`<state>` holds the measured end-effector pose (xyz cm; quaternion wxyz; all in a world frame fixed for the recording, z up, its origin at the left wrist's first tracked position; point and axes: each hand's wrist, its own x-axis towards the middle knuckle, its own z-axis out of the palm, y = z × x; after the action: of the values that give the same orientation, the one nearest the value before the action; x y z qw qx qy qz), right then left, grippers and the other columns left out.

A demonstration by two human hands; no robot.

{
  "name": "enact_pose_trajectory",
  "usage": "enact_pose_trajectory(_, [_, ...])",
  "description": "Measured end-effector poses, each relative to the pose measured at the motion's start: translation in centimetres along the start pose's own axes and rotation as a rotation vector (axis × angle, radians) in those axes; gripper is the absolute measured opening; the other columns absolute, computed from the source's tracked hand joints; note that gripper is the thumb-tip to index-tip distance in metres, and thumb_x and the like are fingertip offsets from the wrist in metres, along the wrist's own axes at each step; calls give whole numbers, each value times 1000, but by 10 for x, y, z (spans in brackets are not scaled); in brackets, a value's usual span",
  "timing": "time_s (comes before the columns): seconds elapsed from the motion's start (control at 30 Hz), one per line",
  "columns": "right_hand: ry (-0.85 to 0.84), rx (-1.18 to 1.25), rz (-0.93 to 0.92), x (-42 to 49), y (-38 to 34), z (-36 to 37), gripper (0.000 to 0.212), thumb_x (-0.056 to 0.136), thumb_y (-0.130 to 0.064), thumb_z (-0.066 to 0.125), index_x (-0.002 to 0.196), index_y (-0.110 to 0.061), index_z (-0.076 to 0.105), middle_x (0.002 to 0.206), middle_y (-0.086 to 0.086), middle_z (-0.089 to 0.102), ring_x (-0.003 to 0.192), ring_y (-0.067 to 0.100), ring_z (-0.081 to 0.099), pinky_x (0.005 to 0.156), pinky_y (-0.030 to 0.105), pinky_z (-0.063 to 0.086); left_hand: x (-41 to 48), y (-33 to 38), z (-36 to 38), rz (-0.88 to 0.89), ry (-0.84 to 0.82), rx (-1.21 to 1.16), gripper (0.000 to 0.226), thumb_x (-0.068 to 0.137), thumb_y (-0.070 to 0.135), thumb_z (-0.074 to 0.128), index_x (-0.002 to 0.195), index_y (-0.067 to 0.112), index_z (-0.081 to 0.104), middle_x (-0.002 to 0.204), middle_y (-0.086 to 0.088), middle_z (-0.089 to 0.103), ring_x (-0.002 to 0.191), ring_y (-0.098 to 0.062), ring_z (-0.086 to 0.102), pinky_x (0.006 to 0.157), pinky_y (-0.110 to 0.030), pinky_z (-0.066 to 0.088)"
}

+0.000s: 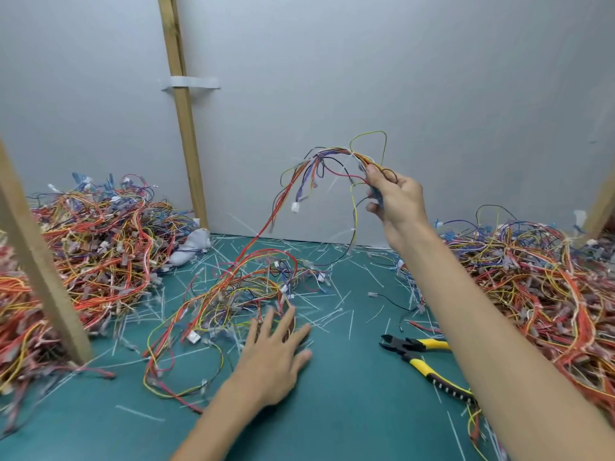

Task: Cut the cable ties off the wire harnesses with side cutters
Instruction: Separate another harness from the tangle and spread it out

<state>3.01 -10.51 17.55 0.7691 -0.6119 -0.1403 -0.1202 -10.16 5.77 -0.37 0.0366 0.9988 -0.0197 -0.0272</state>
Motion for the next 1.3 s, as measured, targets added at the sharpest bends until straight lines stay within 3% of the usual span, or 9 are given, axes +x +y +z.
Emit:
enact_pose_trajectory(0.33, [106,288,159,-11,14,-41,13,96,-14,60,85,-13,67,61,-9,58,54,6,45,44,17,33,71,-71,2,-88,124,-59,51,104,45,18,153,32,20,163,5,0,150,-22,-3,121,-43,4])
enact_pose_trajectory(0.5, [110,362,219,-19,35,-82,14,96,-15,57,88,-12,68,62,-6,55,51,5,48,42,15,33,75,-83,-8,-326,97,-36,49,104,42,19,150,30,28,164,1,3,150,-26,-5,120,-52,-1])
enact_pose_trajectory(0.6, [35,439,262,-27,54,-97,17,97,-16,53,89,-11,67,64,-5,54,54,6,49,43,14,33,72,-44,-13,-350,320,55,44,102,40,29,137,22,49,159,-4,25,149,-30,-2,116,-56,1])
enact_pose_trajectory(0.77, [-11,481,354,-34,71,-115,20,98,-16,49,89,-11,67,69,-4,53,56,8,48,44,14,34,74,15,-42,-353,708,-791,37,103,28,32,109,17,67,139,-10,54,147,-20,18,119,-47,5])
enact_pose_trajectory(0.9, [10,462,404,-36,77,-132,14,93,-15,52,90,-8,63,75,0,52,57,11,47,45,17,32,81,25,-68,-554,651,-1242,40,100,27,31,106,14,68,130,-6,60,129,-27,43,117,-49,16])
enact_pose_trajectory(1.0, [-25,462,364,-37,74,-145,15,81,-16,57,82,-6,68,76,2,57,57,13,44,54,22,29,87,26,-81,-590,628,-1528,28,95,23,42,71,17,55,88,-1,61,103,-29,52,111,-46,31])
enact_pose_trajectory(1.07, [-70,464,339,-37,70,-152,18,76,-18,57,71,-8,71,71,2,54,57,14,41,60,25,23,87,29,-88,-621,693,-1657,27,93,17,50,66,17,49,69,2,50,78,-22,45,77,-30,42])
enact_pose_trajectory(1.13, [-104,490,323,-38,67,-157,21,74,-21,55,71,-9,72,70,1,51,56,13,40,59,25,26,86,32,-94,-609,716,-1847,25,92,12,56,67,16,50,66,5,49,63,-11,42,58,-23,31])
enact_pose_trajectory(1.3, [-51,650,241,-32,56,-163,18,70,-21,54,75,-11,69,70,0,52,54,11,42,49,21,35,81,48,-119,-363,598,-2128,22,96,21,57,75,18,58,73,9,66,72,-6,65,69,-26,41])
